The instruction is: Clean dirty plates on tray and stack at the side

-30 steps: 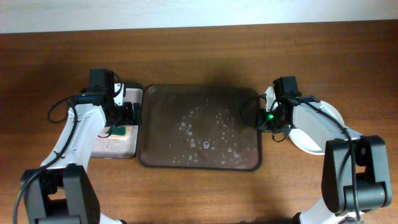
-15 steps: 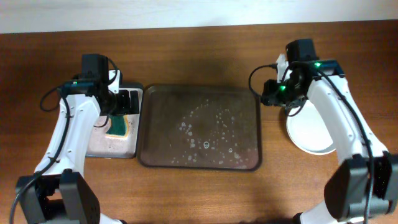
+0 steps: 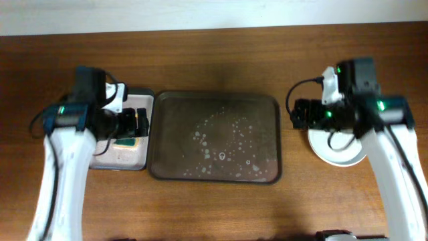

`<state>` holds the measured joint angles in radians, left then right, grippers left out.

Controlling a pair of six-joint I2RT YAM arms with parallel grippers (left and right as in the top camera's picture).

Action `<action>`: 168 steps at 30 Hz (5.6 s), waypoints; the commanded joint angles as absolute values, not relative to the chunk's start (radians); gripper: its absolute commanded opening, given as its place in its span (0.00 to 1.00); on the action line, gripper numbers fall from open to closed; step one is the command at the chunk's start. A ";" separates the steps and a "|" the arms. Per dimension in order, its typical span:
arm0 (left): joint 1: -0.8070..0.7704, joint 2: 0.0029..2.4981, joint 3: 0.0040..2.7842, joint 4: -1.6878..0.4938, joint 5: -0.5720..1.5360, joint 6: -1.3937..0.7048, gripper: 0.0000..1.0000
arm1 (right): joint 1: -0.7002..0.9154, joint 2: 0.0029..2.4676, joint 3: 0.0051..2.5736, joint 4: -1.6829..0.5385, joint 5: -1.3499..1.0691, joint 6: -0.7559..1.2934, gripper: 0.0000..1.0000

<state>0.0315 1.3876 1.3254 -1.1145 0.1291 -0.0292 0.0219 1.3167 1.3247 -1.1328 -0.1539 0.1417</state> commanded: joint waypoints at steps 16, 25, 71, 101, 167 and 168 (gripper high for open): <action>0.034 0.605 0.884 -0.917 0.142 0.001 0.99 | 0.019 0.558 1.017 -1.071 -0.036 0.136 0.99; 0.034 0.606 0.884 -0.917 0.142 0.001 0.99 | 0.019 0.562 1.017 -1.074 -0.036 0.136 0.99; 0.034 0.606 0.884 -0.917 0.142 0.001 0.99 | 0.021 0.003 0.006 -0.072 -0.102 -0.019 0.99; 0.034 0.606 0.884 -0.917 0.142 0.001 1.00 | 0.021 0.004 0.006 -0.072 -0.101 -0.019 0.99; -0.058 0.005 0.009 -0.076 0.064 0.065 0.99 | 0.021 0.003 0.006 -0.072 -0.101 -0.019 0.99; -0.058 0.005 0.009 -0.076 0.064 0.065 0.99 | 0.021 0.003 0.006 -0.072 -0.101 -0.019 0.99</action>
